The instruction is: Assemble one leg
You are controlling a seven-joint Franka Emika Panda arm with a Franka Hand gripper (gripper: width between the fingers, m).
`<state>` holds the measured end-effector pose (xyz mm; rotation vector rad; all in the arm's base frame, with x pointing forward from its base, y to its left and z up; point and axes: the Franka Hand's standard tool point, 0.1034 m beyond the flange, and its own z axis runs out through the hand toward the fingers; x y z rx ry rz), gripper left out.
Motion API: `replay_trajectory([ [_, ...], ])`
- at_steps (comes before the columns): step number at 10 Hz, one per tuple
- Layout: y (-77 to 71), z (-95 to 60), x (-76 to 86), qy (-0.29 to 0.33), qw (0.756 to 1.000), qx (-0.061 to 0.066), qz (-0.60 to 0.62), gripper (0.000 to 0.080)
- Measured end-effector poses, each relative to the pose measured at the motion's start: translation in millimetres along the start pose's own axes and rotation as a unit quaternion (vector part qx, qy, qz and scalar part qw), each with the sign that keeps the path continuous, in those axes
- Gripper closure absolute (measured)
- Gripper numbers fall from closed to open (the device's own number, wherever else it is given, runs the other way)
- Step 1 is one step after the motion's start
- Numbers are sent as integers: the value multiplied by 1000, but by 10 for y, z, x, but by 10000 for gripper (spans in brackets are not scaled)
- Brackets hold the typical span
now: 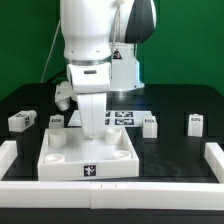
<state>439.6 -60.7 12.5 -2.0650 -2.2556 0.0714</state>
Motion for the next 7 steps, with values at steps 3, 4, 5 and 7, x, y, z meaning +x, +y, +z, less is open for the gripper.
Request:
replay_trajectory([
  [3, 175, 8, 510, 11, 998, -8, 54, 735],
  [4, 269, 5, 683, 15, 998, -11, 60, 735],
  [5, 361, -3, 831, 18, 998, -16, 62, 735],
  [7, 530, -20, 1099, 24, 998, -24, 57, 735],
])
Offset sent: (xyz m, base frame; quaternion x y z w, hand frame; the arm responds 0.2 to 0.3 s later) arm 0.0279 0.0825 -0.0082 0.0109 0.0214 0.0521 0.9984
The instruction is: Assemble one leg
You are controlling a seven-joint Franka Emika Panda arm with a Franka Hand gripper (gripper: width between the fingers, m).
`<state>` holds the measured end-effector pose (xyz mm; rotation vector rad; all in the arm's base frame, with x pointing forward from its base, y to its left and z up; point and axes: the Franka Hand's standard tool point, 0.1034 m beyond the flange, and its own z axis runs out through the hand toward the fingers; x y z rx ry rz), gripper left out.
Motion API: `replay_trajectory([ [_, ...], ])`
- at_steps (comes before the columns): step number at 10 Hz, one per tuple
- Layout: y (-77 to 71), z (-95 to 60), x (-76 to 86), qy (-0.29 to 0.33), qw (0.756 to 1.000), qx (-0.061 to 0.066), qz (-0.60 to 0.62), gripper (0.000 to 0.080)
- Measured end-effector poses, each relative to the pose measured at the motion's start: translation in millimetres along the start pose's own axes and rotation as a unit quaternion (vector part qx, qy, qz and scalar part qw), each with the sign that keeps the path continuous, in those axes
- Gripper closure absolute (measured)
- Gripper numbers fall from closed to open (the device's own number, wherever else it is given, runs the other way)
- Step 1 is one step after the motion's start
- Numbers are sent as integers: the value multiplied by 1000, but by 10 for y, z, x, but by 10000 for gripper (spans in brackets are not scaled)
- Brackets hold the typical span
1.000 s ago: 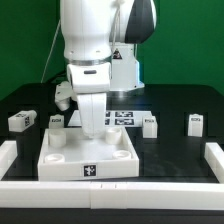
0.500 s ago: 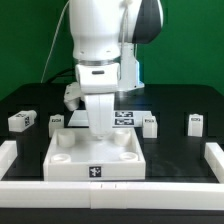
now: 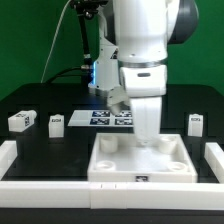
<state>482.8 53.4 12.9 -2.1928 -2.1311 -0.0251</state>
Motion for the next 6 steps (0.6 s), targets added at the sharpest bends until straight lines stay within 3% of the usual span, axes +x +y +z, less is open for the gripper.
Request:
replay_trajectory([
  [2, 146, 16, 187, 8, 1000, -8, -14, 736],
  [6, 186, 17, 229, 10, 1000, -8, -15, 736],
])
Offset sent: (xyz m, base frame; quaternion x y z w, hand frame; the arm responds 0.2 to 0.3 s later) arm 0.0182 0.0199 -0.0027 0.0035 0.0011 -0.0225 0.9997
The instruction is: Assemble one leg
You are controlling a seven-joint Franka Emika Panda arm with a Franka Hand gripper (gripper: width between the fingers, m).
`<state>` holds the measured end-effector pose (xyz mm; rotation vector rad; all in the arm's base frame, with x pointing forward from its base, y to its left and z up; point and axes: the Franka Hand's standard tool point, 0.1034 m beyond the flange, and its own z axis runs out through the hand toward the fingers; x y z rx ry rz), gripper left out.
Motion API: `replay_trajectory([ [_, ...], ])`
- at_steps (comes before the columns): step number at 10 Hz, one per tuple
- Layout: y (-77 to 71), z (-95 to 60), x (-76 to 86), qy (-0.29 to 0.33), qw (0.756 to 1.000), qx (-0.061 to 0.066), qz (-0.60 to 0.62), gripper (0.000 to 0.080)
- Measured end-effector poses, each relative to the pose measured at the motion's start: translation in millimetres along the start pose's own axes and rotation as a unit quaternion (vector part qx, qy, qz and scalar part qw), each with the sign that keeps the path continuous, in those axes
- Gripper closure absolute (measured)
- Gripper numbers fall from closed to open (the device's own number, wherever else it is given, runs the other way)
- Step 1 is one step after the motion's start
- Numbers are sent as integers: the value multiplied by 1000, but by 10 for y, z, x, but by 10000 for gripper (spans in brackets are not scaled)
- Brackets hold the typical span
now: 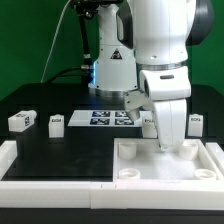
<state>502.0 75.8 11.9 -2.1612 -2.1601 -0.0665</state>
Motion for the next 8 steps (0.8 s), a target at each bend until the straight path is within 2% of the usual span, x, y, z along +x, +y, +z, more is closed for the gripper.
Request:
replay_trajectory([
  [1, -3, 5, -3, 0, 1000, 0, 0, 736],
  [2, -3, 6, -6, 0, 1000, 1, 1, 555],
  [3, -4, 7, -9, 0, 1000, 1, 1, 421],
  [4, -4, 7, -11, 0, 1000, 1, 1, 421],
  [5, -4, 8, -13, 0, 1000, 1, 1, 241],
  [6, -5, 8, -14, 0, 1000, 1, 1, 179],
  [8, -4, 9, -18, 0, 1000, 1, 1, 156],
])
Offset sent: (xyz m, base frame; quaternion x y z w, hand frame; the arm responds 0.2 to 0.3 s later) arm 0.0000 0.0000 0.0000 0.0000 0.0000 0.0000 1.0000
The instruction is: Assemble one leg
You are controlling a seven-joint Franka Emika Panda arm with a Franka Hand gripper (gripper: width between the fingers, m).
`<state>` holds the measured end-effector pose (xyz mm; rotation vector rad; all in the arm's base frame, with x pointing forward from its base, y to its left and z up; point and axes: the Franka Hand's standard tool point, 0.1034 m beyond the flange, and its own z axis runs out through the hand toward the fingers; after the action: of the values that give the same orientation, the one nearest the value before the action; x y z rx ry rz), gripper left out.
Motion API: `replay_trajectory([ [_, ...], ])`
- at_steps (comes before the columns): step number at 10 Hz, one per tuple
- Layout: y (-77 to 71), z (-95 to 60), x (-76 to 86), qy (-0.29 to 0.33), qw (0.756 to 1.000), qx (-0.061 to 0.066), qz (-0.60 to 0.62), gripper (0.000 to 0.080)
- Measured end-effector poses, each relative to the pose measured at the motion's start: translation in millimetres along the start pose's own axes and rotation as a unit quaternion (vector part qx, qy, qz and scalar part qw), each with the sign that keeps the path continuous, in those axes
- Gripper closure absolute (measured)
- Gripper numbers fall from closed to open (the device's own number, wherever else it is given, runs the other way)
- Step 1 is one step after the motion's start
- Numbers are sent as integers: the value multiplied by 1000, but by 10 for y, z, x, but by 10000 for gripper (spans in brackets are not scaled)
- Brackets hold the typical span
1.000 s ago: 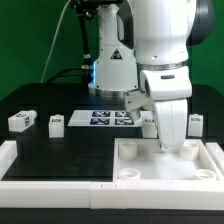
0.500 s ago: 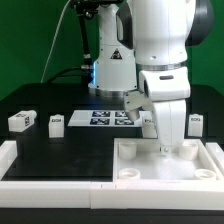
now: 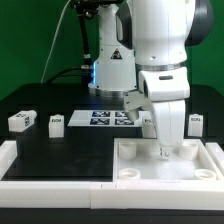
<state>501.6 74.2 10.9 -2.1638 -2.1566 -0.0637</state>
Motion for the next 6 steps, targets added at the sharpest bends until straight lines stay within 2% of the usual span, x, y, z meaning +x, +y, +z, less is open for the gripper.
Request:
replay_trajectory([
  [2, -9, -10, 5, 0, 1000, 0, 8, 151],
  [4, -215, -234, 75, -8, 998, -6, 64, 150],
  [6, -367, -461, 125, -14, 994, -17, 112, 150],
])
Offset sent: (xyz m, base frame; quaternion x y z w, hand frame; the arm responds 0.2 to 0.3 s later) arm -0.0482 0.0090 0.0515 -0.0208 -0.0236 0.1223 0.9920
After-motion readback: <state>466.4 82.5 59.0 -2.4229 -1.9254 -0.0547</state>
